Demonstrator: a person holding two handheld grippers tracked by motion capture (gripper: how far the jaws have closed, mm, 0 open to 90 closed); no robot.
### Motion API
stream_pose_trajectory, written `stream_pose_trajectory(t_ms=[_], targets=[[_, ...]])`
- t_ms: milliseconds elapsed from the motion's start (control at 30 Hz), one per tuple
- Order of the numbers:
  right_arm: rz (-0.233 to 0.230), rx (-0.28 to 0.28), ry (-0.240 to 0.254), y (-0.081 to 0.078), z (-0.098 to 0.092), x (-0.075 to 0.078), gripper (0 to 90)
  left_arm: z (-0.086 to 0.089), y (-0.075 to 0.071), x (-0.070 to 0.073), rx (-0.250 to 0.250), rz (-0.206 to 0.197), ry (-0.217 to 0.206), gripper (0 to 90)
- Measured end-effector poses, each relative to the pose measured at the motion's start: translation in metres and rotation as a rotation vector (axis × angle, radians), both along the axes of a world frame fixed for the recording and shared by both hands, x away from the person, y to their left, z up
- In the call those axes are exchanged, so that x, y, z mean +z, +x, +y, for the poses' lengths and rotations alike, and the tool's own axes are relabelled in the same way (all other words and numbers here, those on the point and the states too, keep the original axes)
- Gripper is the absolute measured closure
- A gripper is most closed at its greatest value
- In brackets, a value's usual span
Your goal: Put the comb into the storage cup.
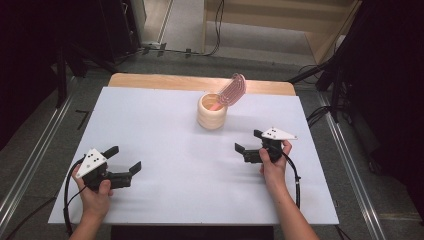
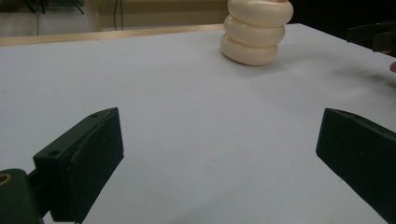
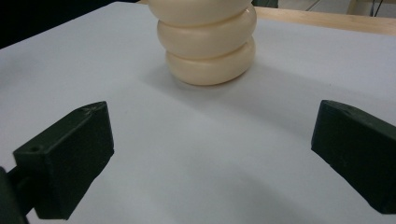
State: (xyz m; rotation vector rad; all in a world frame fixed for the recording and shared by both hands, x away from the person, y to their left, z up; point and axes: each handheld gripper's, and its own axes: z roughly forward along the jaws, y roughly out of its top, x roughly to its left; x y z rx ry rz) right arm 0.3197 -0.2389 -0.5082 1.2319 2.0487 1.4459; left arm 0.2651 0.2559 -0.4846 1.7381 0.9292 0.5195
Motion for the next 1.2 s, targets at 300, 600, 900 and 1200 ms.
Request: stream_pose_trajectory(t_ms=[300, 600, 900, 1200], targets=[[-0.006, -0.002, -0.002, -0.013, -0.007, -0.002, 0.0, 0.0, 0.0, 0.0, 0.001, 0.0, 0.0, 0.9], [-0.002, -0.003, -0.013, -0.018, -0.009, -0.002, 0.0, -0.001, 0.0, 0.0, -0.004, -0.001, 0.002, 0.9], [0.008, -0.009, -0.02, -0.02, -0.013, -0.004, 0.0, -0.001, 0.0, 0.0, -0.004, 0.0, 0.009, 0.9], [0.012, -0.022, -0.017, -0.023, -0.018, -0.005, 0.0, -0.001, 0.0, 0.0, -0.002, 0.004, 0.009, 0.9]])
